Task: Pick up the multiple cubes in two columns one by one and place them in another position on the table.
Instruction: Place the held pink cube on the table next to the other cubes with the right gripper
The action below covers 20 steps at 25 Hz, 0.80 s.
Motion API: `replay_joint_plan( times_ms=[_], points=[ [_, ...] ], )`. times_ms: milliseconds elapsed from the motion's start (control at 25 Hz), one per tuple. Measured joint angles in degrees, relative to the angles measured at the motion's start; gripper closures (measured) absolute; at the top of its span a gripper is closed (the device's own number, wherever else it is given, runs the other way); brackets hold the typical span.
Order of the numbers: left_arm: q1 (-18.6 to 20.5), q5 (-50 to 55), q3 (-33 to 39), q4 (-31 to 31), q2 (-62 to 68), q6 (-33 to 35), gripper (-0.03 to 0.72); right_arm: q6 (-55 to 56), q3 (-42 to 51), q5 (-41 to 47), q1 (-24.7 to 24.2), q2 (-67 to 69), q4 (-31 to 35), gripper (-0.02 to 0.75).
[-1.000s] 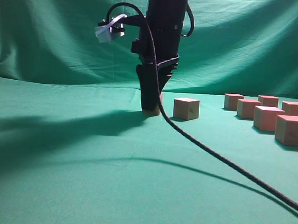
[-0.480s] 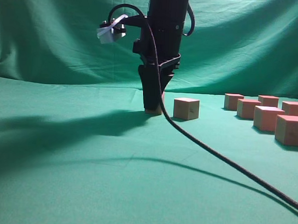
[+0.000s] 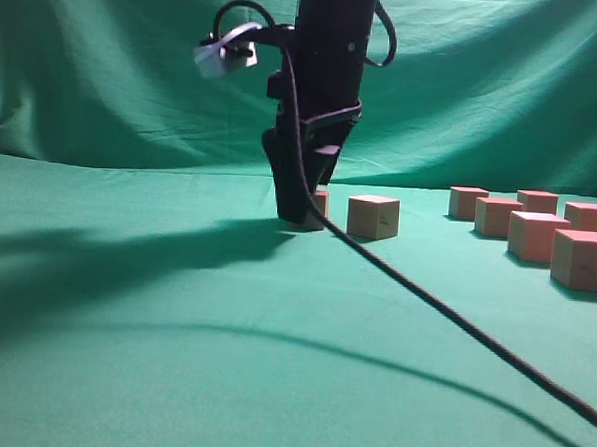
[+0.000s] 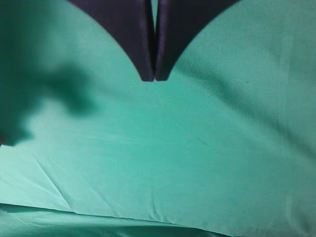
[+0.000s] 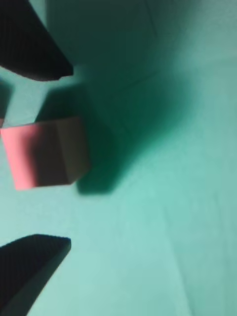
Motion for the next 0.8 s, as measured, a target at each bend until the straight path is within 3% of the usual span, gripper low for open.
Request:
replay_joint_plan(
  times_ms=[120, 160, 360, 440, 640, 800],
  points=[
    [0.0, 0.0, 0.0, 0.0, 0.0, 0.0, 0.688, 2.8, -2.2, 1.6, 0.0, -0.6, -0.3, 0.163],
    [0.0, 0.0, 0.0, 0.0, 0.0, 0.0, 0.688, 3.4, -2.9, 2.5, 0.0, -1.0, -0.3, 0.122],
    [0.0, 0.0, 0.0, 0.0, 0.0, 0.0, 0.688, 7.9, -6.1, 10.6, 0.0, -6.4, -0.3, 0.137],
    [0.0, 0.0, 0.0, 0.0, 0.0, 0.0, 0.688, 12.3, -7.0, 13.1, 0.0, -8.8, -0.9, 0.200],
    [0.0, 0.0, 0.0, 0.0, 0.0, 0.0, 0.688, 33.7, -6.3, 14.4, 0.0, -16.0, -4.1, 0.194],
    [0.0, 0.0, 0.0, 0.0, 0.0, 0.0, 0.688, 42.2, 0.9, 14.6, 0.0, -25.8, -4.5, 0.194]
  ],
)
